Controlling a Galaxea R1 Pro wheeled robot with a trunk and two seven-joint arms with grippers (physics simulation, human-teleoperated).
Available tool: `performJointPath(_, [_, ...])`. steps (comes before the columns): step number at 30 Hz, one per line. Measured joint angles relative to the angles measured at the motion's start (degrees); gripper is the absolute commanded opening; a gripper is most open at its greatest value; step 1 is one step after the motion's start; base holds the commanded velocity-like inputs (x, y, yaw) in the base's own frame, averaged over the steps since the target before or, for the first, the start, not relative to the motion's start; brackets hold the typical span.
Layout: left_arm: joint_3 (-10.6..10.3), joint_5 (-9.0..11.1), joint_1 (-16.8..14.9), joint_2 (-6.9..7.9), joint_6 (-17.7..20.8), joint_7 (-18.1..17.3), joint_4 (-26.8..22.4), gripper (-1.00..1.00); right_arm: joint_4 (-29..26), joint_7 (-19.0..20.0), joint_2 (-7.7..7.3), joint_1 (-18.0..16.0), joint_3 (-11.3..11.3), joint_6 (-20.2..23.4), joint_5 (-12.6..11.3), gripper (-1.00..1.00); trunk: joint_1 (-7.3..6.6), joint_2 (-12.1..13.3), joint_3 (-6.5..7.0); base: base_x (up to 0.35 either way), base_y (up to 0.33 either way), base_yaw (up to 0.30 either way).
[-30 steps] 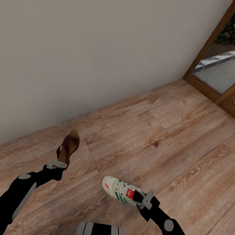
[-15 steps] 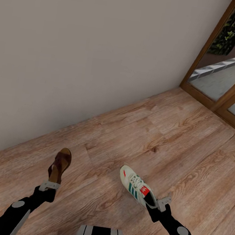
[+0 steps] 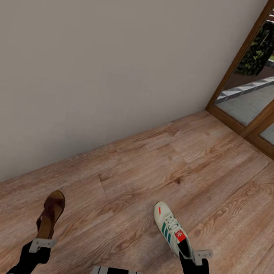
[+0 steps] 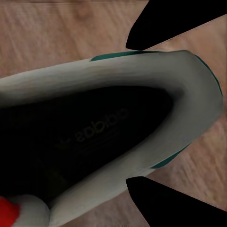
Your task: Pick up the two gym shoes and the two sandals from the corridor floor and place them onto the hallstand (shoe rack) in the corridor, making sure they are on the rack and not on the floor. Arrange them so the two gym shoes are next to each other and the two sandals are next to each other.
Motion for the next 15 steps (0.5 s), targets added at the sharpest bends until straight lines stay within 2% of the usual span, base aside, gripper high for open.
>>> performJointPath(5, [0.1, 1.2, 0.0, 0.07, -2.1, 0.6, 3.8, -1.00, 1.4, -0.3, 0.00, 0.0, -0.2, -2.5, -0.1, -1.00, -0.13, 0.1, 1.11, 0.000, 0.000, 0.000])
performJointPath(15, [0.0, 1.6, 0.3, 0.02, -3.1, 0.7, 4.6, -1.00, 2.0, -0.6, -0.04, 0.0, -0.4, -3.0, -0.1, -1.00, -0.39, 0.2, 3.33, 0.000, 0.000, -0.001])
